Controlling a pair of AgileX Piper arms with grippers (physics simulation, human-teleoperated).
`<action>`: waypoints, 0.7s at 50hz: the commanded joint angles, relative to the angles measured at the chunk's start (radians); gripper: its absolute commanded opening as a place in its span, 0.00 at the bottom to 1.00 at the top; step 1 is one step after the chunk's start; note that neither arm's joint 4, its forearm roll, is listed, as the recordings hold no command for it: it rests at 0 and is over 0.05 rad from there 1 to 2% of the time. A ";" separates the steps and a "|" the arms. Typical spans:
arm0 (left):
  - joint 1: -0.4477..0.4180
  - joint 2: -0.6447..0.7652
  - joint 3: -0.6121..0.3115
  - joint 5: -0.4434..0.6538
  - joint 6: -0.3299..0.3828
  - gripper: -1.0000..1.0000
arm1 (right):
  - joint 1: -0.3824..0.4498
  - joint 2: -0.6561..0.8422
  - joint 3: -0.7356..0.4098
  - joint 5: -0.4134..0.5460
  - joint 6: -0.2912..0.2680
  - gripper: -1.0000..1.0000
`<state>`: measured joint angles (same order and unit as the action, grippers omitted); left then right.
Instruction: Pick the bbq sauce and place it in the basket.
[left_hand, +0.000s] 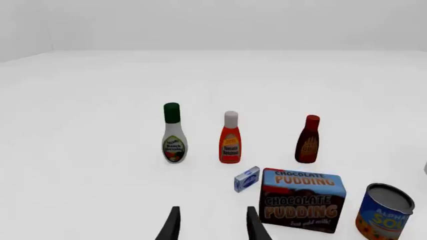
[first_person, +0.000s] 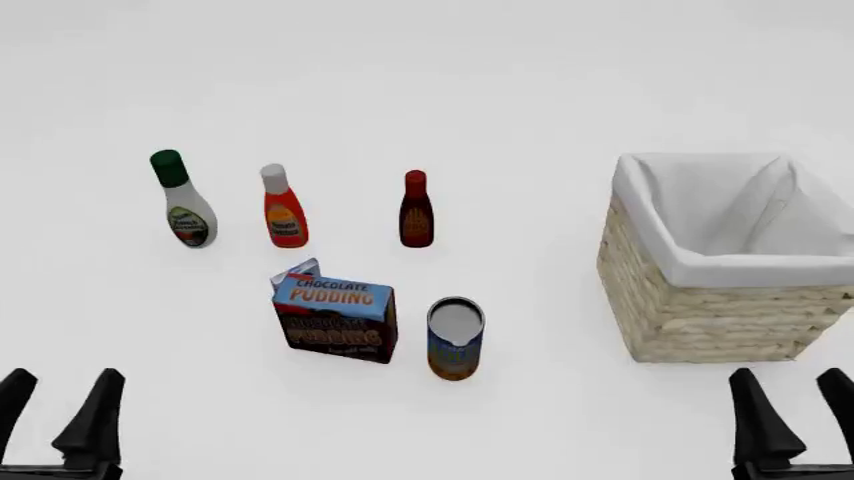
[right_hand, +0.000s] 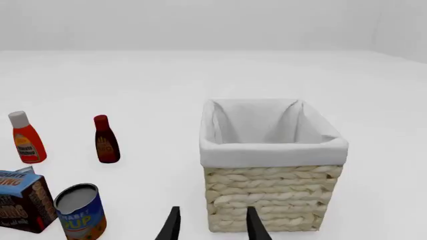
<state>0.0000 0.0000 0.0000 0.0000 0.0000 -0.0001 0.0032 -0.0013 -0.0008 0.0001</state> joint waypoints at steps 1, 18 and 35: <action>0.000 0.000 0.000 0.000 0.000 1.00 | 0.001 0.005 -0.003 0.001 0.001 1.00; 0.000 0.000 0.000 0.000 0.000 1.00 | 0.007 0.035 -0.003 -0.025 0.001 1.00; 0.000 0.000 0.000 0.000 0.000 1.00 | 0.075 0.121 -0.135 0.049 -0.059 1.00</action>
<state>0.0000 0.0000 0.0000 0.0000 0.0000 0.0323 0.0856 -0.0524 -0.0102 -0.0247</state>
